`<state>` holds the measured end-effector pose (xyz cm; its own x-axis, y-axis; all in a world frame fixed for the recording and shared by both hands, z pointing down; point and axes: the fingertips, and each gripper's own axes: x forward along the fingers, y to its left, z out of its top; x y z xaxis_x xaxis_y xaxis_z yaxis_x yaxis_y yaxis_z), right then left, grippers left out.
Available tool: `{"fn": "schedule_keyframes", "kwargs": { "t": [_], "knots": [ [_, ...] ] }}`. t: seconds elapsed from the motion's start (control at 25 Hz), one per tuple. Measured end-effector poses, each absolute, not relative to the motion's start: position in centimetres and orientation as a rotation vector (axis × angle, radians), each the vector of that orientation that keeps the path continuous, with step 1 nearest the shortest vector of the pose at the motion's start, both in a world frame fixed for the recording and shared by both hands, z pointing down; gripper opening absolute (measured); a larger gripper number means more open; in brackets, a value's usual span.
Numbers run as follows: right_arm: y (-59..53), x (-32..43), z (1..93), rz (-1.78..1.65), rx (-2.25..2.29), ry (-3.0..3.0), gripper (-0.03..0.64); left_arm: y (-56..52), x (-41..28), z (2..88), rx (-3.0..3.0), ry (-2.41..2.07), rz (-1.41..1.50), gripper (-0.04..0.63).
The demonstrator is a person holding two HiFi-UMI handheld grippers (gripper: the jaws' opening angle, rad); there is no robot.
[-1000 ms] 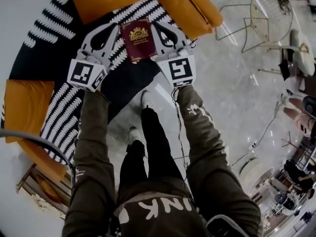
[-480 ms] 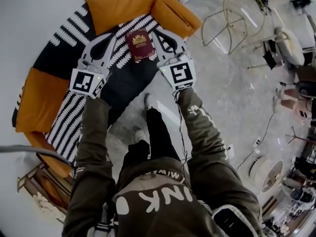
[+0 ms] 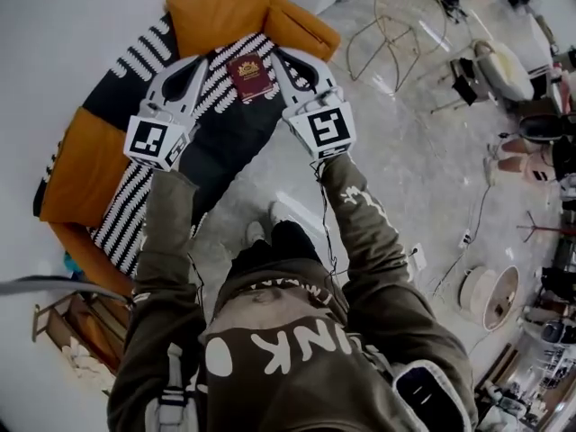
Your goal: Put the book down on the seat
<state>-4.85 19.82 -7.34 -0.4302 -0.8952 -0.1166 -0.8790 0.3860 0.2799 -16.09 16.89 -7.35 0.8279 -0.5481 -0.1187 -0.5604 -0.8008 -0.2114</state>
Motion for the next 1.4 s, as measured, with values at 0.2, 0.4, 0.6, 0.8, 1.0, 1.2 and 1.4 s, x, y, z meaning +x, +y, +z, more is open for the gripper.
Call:
{"fn": "schedule_keyframes", "kwargs": {
  "t": [0.2, 0.4, 0.6, 0.8, 1.0, 1.2, 1.4],
  "knots": [
    [25.2, -8.0, -11.5, -0.495, 1.655, -2.596, 0.011, 22.3, -18.9, -10.8, -2.752, 0.865, 0.085, 0.005],
    [29.1, -7.1, -13.1, -0.502, 1.658, -2.614, 0.012, 25.7, -18.5, -13.0, -2.733, 0.891, 0.117, 0.005],
    [31.7, -5.0, -13.3, -0.476, 1.654, -2.642, 0.011, 28.5, -16.5, -14.1, -2.718, 0.895, 0.105, 0.005],
    [34.8, -3.9, -14.0, -0.466, 1.642, -2.652, 0.011, 31.8, -15.3, -15.3, -2.698, 0.900, 0.105, 0.005],
    [36.4, -2.6, -14.7, -0.474, 1.645, -2.669, 0.011, 33.7, -13.8, -15.9, -2.684, 0.893, 0.096, 0.005],
    [36.9, -2.3, -14.8, -0.469, 1.648, -2.664, 0.011, 34.4, -13.6, -16.6, -2.667, 0.872, 0.114, 0.005],
    [36.8, -3.0, -15.0, -0.455, 1.666, -2.647, 0.011, 34.2, -14.4, -17.1, -2.653, 0.850, 0.134, 0.005]
  ]
}}
